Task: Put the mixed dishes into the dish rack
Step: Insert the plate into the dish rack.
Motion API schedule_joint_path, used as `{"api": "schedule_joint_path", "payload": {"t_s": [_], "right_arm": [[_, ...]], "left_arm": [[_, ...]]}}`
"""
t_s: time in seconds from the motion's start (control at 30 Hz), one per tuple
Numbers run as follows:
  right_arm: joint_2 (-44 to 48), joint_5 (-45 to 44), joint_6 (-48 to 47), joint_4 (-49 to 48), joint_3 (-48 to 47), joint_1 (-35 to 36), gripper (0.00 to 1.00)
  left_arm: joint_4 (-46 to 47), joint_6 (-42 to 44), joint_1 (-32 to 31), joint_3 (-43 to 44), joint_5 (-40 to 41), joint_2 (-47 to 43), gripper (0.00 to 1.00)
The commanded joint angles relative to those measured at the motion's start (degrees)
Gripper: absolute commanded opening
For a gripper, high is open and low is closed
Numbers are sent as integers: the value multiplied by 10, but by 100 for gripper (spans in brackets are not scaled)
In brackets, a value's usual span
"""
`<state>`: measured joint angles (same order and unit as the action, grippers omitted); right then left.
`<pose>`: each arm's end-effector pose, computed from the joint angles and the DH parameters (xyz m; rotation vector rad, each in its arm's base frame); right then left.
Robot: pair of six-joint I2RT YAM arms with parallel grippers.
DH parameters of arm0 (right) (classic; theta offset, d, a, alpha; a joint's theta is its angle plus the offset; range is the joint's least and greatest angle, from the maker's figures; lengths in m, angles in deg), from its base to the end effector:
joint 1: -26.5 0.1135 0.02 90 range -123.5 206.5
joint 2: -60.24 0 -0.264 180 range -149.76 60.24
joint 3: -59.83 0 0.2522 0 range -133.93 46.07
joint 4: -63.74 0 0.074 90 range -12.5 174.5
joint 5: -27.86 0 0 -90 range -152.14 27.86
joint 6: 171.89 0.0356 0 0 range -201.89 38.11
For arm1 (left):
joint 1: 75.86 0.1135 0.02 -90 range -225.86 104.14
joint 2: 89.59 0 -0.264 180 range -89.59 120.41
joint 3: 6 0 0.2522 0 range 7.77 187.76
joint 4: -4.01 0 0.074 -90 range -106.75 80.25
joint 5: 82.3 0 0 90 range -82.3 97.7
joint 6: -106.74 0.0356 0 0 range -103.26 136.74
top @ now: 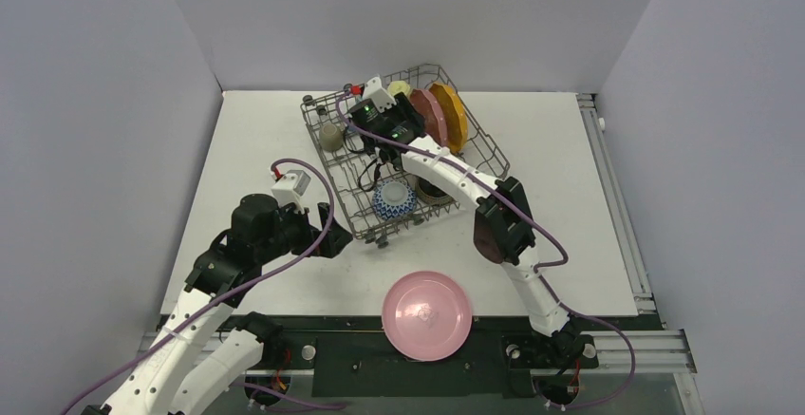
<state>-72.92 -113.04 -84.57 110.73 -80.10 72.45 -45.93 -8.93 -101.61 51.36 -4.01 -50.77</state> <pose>0.3847 0.3579 0.2735 -0.4176 1.9879 -0.5382 0.1287 -0.0701 0.3025 0.1278 2.1945 -0.7370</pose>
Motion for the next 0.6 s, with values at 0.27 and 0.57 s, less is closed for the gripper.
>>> {"api": "schedule_joint_path", "payload": {"t_s": [0.27, 0.57], "right_arm": [[141, 25, 56, -2, 69, 19, 48], [242, 60, 100, -1, 161, 42, 49]], "left_arm": [[24, 11, 4, 3, -9, 2, 96], [25, 11, 4, 2, -5, 5, 96]]}}
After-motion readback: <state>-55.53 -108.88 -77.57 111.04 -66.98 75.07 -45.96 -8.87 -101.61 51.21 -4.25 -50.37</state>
